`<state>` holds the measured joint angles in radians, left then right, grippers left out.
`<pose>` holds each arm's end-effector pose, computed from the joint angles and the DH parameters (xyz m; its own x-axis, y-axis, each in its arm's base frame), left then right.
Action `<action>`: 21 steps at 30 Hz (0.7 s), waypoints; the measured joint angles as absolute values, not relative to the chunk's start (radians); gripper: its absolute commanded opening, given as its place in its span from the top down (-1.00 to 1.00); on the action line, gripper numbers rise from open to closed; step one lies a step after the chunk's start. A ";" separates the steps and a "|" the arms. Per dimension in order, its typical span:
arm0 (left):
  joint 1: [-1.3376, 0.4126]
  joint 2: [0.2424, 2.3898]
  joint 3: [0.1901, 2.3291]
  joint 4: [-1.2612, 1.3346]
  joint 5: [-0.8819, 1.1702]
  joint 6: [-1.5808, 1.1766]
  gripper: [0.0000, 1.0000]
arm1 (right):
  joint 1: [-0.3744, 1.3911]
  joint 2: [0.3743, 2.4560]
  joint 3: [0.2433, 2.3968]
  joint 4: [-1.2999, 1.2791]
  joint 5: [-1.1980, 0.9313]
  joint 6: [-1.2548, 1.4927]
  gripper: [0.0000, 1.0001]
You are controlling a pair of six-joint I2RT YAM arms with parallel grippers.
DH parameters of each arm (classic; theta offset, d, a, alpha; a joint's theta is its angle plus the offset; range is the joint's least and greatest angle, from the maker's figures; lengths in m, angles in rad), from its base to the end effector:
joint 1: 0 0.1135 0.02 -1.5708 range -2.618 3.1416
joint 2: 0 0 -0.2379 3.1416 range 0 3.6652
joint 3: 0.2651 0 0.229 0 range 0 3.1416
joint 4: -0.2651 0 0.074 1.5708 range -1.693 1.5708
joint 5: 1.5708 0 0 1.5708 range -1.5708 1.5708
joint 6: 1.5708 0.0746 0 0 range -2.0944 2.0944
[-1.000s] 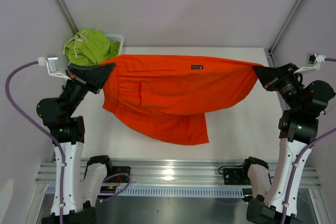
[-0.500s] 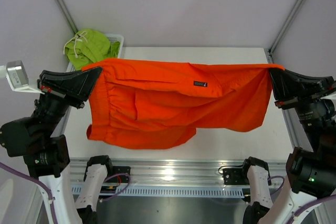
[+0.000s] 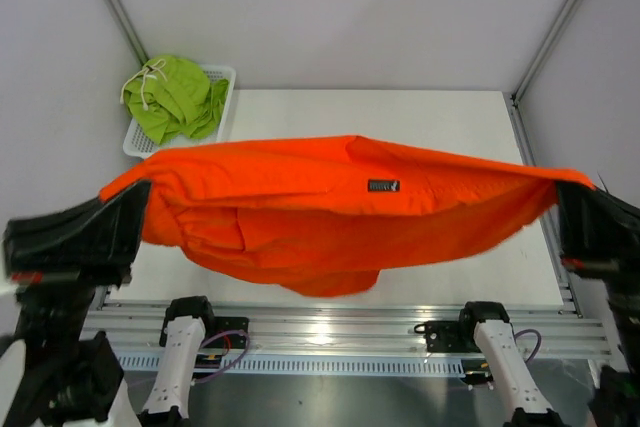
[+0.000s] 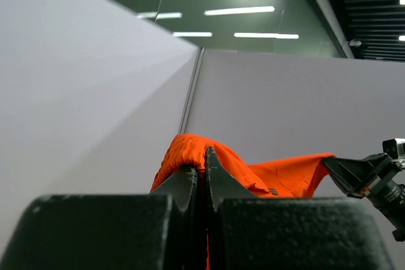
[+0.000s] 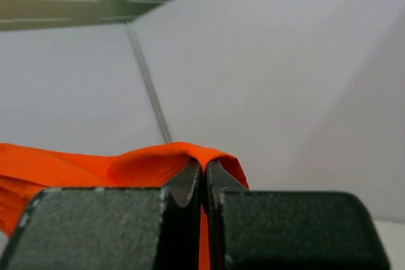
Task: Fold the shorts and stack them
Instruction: Flatten the shorts out
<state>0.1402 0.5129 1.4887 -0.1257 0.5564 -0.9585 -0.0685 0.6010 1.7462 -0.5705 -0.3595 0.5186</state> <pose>-0.0167 -0.0422 0.5501 0.2423 -0.6676 -0.7040 0.7390 0.5972 -0.3119 -0.0171 0.0275 0.5523 0.3567 0.4406 -0.8238 -0.4690 0.8471 0.2500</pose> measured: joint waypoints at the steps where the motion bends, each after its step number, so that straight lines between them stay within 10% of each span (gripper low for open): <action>1: 0.138 0.504 1.528 -0.127 0.543 -0.954 1.00 | -0.017 0.594 1.775 -0.569 -0.332 0.512 1.00; 12: 0.128 0.502 1.681 -0.134 0.488 -0.913 1.00 | 0.232 0.667 1.945 -0.612 -0.133 0.442 1.00; 21: 0.125 0.711 1.235 0.024 0.460 -0.890 1.00 | 0.290 0.944 1.670 -0.578 -0.030 0.409 1.00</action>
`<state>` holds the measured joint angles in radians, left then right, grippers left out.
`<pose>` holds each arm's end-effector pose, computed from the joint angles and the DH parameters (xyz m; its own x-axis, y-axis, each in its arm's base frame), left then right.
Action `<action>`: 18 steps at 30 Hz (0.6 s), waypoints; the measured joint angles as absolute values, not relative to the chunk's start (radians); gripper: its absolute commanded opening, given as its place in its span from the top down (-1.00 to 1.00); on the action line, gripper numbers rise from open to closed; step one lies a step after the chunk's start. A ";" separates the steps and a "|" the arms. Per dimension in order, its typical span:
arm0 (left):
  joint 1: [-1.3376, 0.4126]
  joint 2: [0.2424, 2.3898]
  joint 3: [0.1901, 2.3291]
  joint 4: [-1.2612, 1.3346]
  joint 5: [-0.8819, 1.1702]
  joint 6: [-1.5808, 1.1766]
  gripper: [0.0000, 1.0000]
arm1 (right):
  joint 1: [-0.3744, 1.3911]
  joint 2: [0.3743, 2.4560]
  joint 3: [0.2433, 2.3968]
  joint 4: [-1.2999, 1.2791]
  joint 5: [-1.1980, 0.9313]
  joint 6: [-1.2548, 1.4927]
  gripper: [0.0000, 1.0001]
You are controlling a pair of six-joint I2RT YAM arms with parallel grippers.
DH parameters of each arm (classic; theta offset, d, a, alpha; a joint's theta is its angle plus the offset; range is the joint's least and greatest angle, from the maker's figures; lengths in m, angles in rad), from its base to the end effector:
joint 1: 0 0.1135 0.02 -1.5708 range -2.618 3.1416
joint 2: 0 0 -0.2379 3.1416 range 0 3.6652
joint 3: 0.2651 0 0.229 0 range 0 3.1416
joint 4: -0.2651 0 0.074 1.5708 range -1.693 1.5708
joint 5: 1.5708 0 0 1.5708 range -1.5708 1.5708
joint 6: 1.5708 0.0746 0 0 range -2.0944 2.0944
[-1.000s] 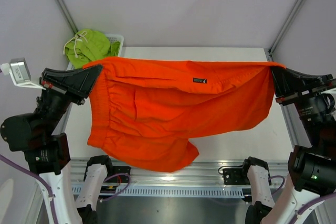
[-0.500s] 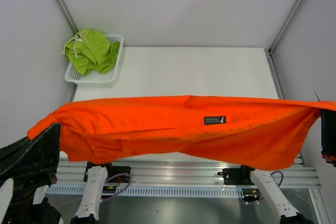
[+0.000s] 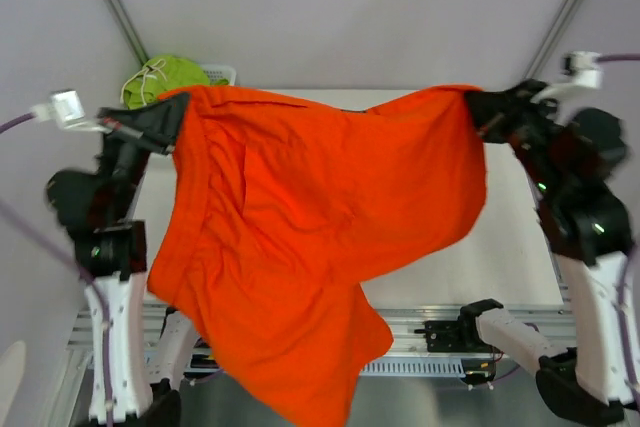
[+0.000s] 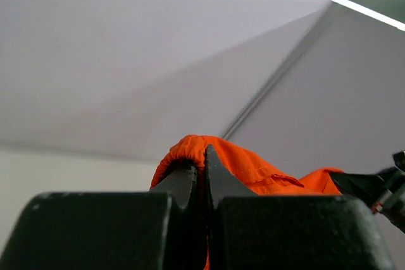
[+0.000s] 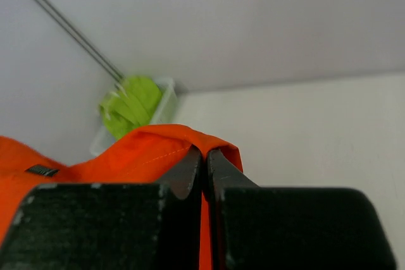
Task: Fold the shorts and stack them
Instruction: Flatten the shorts out
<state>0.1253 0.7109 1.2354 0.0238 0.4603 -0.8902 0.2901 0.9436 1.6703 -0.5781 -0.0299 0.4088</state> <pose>0.1244 -0.0177 0.5047 0.1201 -0.6867 -0.7170 0.5682 0.6398 -0.5176 0.1456 0.0458 0.5198 0.0053 0.4162 -0.9092 -0.3447 0.8543 0.3891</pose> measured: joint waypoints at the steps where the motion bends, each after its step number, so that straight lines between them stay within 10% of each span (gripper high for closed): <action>1: 0.125 0.737 1.171 0.038 0.454 -0.891 1.00 | 0.278 0.969 1.612 -0.568 -0.032 0.410 1.00; 9: 0.100 0.881 0.654 0.183 0.401 -0.880 1.00 | -0.029 1.127 1.161 -0.384 -0.357 0.543 1.00; 18: 0.068 1.335 0.626 0.623 0.390 -0.871 1.00 | -0.086 1.399 1.025 -0.070 -0.488 0.649 1.00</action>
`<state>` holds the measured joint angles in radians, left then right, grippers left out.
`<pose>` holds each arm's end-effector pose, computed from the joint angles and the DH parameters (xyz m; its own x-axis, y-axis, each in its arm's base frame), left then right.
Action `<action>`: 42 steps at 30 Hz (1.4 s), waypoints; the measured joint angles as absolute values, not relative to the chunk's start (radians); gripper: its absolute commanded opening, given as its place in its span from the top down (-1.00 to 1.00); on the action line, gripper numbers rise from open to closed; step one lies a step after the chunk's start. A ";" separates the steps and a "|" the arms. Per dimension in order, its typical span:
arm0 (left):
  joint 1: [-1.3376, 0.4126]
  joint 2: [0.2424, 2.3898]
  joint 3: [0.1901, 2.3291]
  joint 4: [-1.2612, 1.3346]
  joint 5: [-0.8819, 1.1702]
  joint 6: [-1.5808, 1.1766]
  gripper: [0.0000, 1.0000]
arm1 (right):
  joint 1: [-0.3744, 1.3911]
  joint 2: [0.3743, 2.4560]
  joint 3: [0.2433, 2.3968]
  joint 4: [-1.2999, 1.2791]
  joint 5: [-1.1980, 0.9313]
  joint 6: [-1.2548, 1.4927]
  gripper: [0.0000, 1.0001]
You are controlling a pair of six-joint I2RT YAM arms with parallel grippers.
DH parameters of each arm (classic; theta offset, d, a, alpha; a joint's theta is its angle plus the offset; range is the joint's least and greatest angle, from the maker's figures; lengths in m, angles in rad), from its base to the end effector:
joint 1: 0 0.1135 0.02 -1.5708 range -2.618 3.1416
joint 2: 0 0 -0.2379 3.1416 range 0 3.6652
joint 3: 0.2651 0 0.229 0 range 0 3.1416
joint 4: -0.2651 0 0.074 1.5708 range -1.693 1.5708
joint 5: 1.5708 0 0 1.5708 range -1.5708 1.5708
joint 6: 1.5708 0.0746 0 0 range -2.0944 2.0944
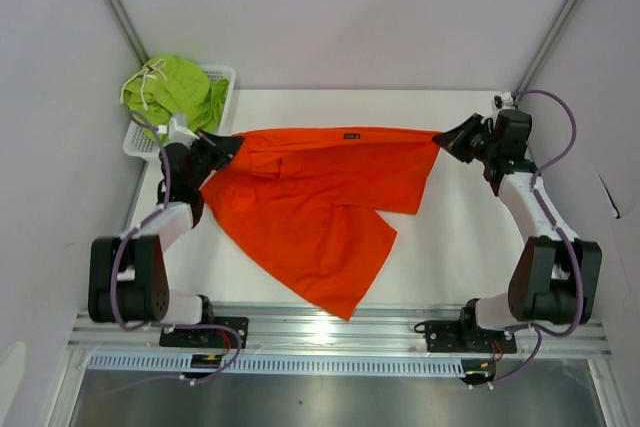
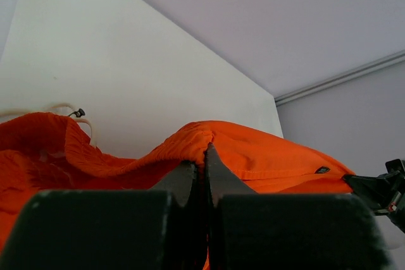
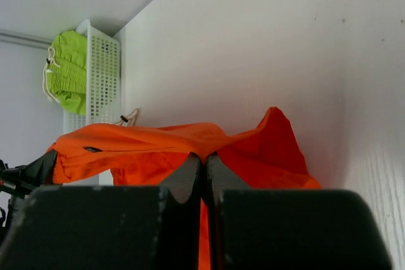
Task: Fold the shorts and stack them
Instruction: Flatten the shorts out
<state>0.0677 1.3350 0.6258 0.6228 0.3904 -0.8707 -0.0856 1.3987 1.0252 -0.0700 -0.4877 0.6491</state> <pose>0.3149 -0.0071 0.2341 -0.2969 -0.7290 -0.6168 0.1376 0.6065 -0.7831 0.3351 0.0063 0.2631 -0.5498 0.5832 -0.5980 -0.0173 0.7078 0.7062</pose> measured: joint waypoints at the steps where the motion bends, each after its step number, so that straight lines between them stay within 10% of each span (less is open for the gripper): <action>1: 0.063 1.391 0.640 0.651 0.390 -0.871 1.00 | -0.087 1.423 1.023 -0.041 -0.488 0.657 1.00; 12: 0.024 1.760 1.043 0.781 0.399 -0.860 0.99 | -0.095 1.718 1.129 0.196 -0.488 0.723 1.00; 14: 0.014 1.835 1.148 0.773 0.400 -0.850 0.74 | -0.099 1.806 1.215 0.221 -0.487 0.739 1.00; 16: 0.005 1.937 1.288 0.753 0.398 -0.838 0.00 | -0.102 1.899 1.304 0.251 -0.479 0.760 0.69; 17: 0.004 1.990 1.358 0.752 0.393 -0.838 -0.90 | -0.104 1.949 1.357 0.257 -0.463 0.769 0.44; 19: 0.007 2.069 1.462 0.728 0.378 -0.836 -0.98 | -0.110 2.040 1.454 0.265 -0.429 0.783 -0.41; 23: 0.015 2.157 1.584 0.624 0.356 -0.827 -0.98 | -0.117 2.185 1.651 0.200 -0.355 0.781 -0.99; 42: 0.015 1.279 0.955 0.254 0.206 -0.670 -0.98 | 0.120 1.521 1.031 -0.114 -0.196 0.622 -0.21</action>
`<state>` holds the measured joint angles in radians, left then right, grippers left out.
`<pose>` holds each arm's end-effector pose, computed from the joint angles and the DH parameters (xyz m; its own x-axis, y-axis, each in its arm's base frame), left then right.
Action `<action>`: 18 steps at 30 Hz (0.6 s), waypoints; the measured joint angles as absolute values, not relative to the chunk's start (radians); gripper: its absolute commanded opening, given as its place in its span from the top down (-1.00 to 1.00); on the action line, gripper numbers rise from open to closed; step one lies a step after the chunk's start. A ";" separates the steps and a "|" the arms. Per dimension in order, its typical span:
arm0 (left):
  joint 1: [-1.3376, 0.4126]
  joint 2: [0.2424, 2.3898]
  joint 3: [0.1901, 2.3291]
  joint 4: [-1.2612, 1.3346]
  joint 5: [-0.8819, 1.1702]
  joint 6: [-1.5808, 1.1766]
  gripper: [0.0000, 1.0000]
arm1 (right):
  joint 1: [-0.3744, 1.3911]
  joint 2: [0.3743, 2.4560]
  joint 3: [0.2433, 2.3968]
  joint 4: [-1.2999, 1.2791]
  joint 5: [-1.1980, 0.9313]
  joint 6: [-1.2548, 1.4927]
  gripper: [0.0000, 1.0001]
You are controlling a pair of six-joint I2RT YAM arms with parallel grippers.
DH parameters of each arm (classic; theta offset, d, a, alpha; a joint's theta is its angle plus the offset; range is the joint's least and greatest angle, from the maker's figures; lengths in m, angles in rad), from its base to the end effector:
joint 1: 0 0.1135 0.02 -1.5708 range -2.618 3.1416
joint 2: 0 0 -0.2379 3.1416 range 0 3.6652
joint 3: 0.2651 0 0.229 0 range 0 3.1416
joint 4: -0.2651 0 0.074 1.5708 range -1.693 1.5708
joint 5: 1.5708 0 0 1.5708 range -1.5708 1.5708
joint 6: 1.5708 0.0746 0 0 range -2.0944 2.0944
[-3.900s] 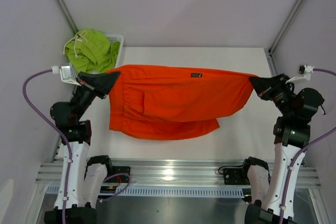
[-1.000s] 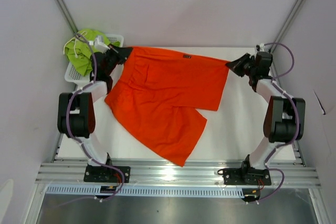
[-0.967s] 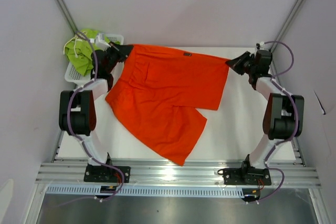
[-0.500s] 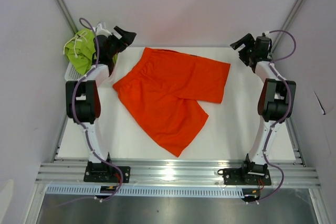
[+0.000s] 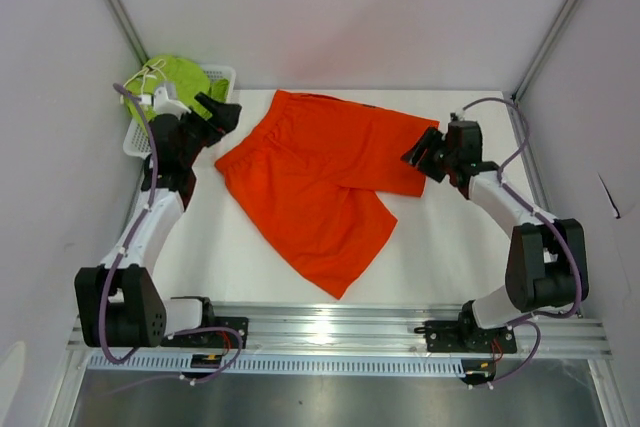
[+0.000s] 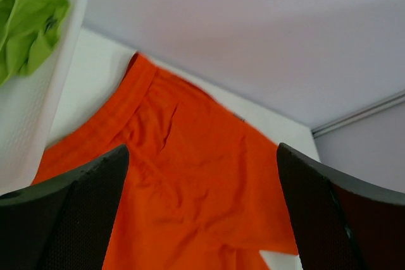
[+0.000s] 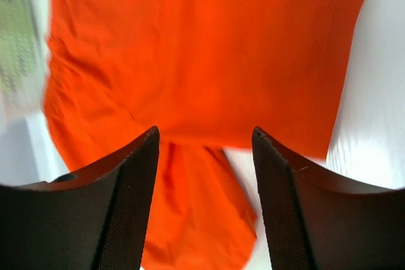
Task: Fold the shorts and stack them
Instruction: Flatten the shorts out
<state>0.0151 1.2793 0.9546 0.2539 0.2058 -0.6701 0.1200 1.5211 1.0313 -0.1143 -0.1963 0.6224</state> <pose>0.3271 -0.0103 0.3173 -0.1728 -0.6106 -0.7728 0.1042 0.7689 -0.6308 0.3483 0.0566 0.2165 -0.6195 0.5012 -0.6041 0.1039 0.8152 0.5698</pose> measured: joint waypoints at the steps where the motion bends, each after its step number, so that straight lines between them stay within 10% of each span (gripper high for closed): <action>1: 0.015 1.265 0.927 0.241 0.197 -0.668 -0.98 | 0.141 1.510 1.000 -0.122 -0.196 0.614 -0.19; 16: 0.015 1.073 0.668 0.036 0.106 -0.616 -0.98 | 0.353 1.471 0.737 -0.161 -0.122 0.609 -0.01; 18: 0.015 1.032 0.650 0.040 0.103 -0.610 -0.98 | 0.375 1.470 0.734 -0.157 -0.112 0.611 0.25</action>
<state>0.0151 1.0325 0.6498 0.0399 0.1028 -0.6102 0.3752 1.4700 0.7341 -0.1566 -0.1120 0.6113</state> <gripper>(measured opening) 0.990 0.474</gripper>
